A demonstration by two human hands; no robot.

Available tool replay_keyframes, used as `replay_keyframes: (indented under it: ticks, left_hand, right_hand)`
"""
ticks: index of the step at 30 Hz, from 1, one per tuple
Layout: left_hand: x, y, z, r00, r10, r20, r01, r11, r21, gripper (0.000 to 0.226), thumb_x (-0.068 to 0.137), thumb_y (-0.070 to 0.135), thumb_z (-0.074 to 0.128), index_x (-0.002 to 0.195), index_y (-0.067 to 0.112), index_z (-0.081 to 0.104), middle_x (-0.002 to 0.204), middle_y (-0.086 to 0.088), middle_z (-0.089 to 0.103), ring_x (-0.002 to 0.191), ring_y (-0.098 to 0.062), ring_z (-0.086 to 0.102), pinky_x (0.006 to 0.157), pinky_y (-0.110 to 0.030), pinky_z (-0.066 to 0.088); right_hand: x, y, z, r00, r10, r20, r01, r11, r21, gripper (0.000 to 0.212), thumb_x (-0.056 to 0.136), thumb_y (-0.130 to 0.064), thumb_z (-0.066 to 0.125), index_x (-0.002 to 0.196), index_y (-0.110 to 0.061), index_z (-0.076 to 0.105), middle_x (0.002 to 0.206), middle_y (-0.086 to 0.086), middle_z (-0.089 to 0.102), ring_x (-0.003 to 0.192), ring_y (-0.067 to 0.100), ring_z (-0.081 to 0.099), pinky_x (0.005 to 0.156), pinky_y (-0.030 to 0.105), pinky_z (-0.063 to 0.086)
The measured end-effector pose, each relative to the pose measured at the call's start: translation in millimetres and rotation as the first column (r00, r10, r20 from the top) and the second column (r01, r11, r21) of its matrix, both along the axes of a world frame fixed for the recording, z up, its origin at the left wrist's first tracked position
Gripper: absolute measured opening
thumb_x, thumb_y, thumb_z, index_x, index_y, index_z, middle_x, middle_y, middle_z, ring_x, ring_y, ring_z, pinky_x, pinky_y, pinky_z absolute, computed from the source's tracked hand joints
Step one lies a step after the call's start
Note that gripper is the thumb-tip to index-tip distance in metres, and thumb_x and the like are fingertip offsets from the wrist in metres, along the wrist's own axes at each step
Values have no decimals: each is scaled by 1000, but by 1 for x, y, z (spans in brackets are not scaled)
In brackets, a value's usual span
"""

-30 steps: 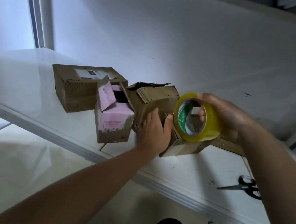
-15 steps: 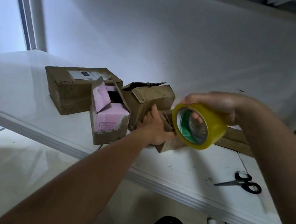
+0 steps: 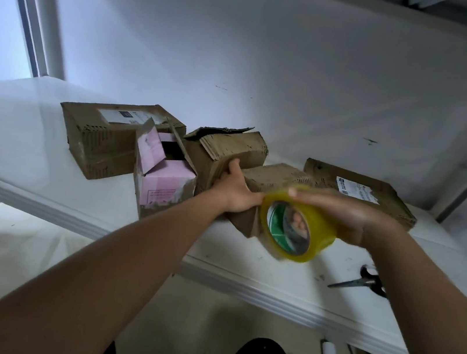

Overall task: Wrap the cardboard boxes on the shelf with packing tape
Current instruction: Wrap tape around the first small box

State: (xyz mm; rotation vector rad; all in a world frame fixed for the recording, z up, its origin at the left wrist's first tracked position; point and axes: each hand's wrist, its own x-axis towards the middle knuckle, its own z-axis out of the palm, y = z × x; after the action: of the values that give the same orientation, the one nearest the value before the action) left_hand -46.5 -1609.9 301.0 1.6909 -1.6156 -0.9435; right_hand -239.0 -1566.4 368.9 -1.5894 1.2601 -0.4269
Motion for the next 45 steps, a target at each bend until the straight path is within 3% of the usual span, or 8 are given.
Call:
replay_keyframes:
  ticks: [5, 10, 14, 20, 27, 32, 37, 45]
  left_hand:
    - [-10, 16, -5, 920, 145, -363, -81, 979, 186, 90, 85, 66, 51, 147, 25, -1, 111, -2, 52, 102, -25, 59, 67, -31, 58]
    - [-13, 16, -34, 900, 216, -379, -264, 961, -79, 68, 98, 46, 39, 151, 20, 6, 152, -10, 30, 133, -30, 38, 106, -41, 36]
    - [6, 21, -43, 809, 95, -580, -166, 984, -70, 69, 99, 43, 42, 151, 21, 3, 151, -6, 31, 129, -22, 42, 92, -36, 43]
    - [13, 31, -52, 973, -178, -148, 156, 976, -152, 139, 55, 58, 81, 149, 31, -17, 159, 5, 0, 145, -14, 7, 112, -36, 20]
    - [-17, 21, -47, 997, -41, 60, 56, 963, -263, 132, 62, 52, 81, 149, 24, -15, 158, -2, 0, 146, -21, 3, 117, -46, 14]
    - [-11, 11, -42, 998, -42, -49, 36, 993, -114, 137, 45, 48, 76, 150, 22, -10, 155, 2, 6, 144, -25, 10, 115, -49, 21]
    - [-8, 3, -43, 992, -16, -121, 12, 999, -38, 148, 39, 57, 84, 150, 21, -6, 154, -5, 17, 141, -26, 20, 113, -48, 27]
    - [-5, 2, -30, 967, 1, -253, -2, 1000, -4, 136, 52, 70, 76, 149, 31, -12, 153, -8, 27, 133, -31, 37, 107, -43, 34]
  right_hand:
    - [6, -13, 35, 954, -98, 283, 153, 972, -177, 37, 63, -39, 73, 87, -12, 67, 68, 2, 72, 57, 13, 68, 49, 23, 52]
    - [28, -22, 24, 942, -238, 237, 285, 939, -192, 30, 75, -41, 71, 87, -13, 74, 79, 4, 74, 68, 19, 68, 70, 32, 56]
    - [41, -30, 18, 938, -300, 174, 341, 888, -309, 38, 67, -51, 72, 87, -18, 73, 75, -2, 73, 68, 15, 67, 58, 25, 51]
    - [36, -38, 13, 947, -286, 146, 313, 925, -214, 44, 70, -53, 70, 98, -19, 67, 91, 5, 68, 79, 20, 64, 60, 28, 50]
    - [28, -34, 12, 966, -227, 124, 251, 938, -240, 60, 69, -67, 63, 105, -18, 66, 77, 1, 73, 70, 15, 71, 60, 26, 55]
    - [27, -29, 41, 927, -33, -373, 25, 999, -27, 87, 39, -73, 67, 109, -21, 59, 105, 8, 67, 93, 30, 66, 68, 36, 58]
    - [17, -16, 4, 824, 116, -554, -25, 985, 169, 63, 74, -61, 63, 120, -18, 55, 119, 12, 61, 106, 30, 60, 95, 42, 49]
    - [-10, -5, 7, 977, 57, -205, -47, 998, 51, 80, 52, -66, 69, 119, -24, 57, 111, 4, 67, 99, 24, 66, 75, 32, 56]
